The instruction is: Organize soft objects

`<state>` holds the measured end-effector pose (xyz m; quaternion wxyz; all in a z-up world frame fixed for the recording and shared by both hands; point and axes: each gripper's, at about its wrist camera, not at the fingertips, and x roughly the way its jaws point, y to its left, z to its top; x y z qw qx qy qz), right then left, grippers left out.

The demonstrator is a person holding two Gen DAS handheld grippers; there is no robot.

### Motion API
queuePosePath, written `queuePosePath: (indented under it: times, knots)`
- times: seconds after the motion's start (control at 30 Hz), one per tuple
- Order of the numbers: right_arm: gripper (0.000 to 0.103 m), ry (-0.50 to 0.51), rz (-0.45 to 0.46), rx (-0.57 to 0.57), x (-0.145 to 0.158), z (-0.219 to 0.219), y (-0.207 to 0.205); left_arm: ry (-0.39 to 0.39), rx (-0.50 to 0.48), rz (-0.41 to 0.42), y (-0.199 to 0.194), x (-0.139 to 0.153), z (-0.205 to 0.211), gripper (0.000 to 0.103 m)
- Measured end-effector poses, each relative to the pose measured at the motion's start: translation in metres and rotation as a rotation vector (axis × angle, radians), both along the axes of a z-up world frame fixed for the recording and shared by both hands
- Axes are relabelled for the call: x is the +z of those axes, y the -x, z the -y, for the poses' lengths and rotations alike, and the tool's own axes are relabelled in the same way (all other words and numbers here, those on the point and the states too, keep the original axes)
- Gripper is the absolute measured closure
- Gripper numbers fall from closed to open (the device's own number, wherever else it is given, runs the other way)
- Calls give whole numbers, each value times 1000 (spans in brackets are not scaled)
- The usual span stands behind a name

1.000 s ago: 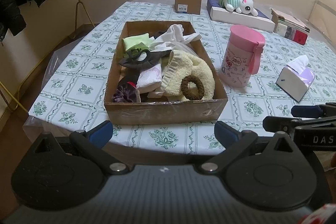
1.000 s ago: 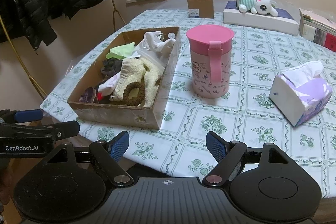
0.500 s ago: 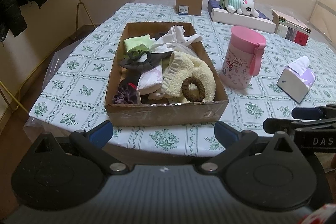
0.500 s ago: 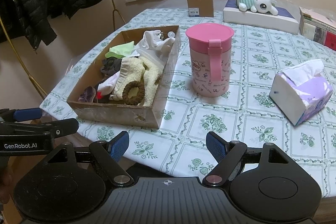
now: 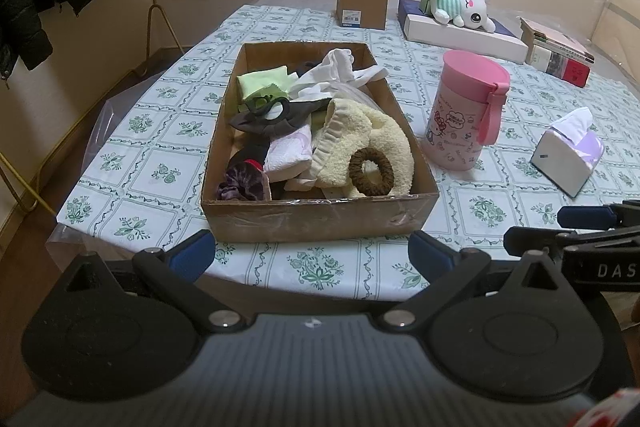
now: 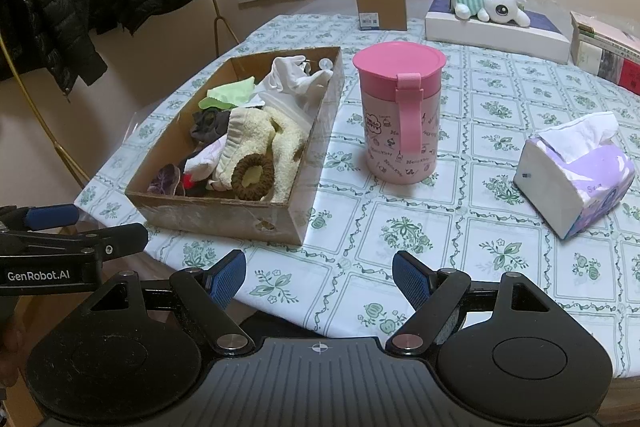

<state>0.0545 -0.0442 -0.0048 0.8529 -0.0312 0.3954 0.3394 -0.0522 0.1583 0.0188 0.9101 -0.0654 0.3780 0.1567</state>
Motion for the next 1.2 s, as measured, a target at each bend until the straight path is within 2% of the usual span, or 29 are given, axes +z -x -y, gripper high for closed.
queuePosePath:
  times: [1.2]
  knots:
    - [23,0,-6,-2,-2,-2,-3,-10,-10,8,-6,-3,1,1]
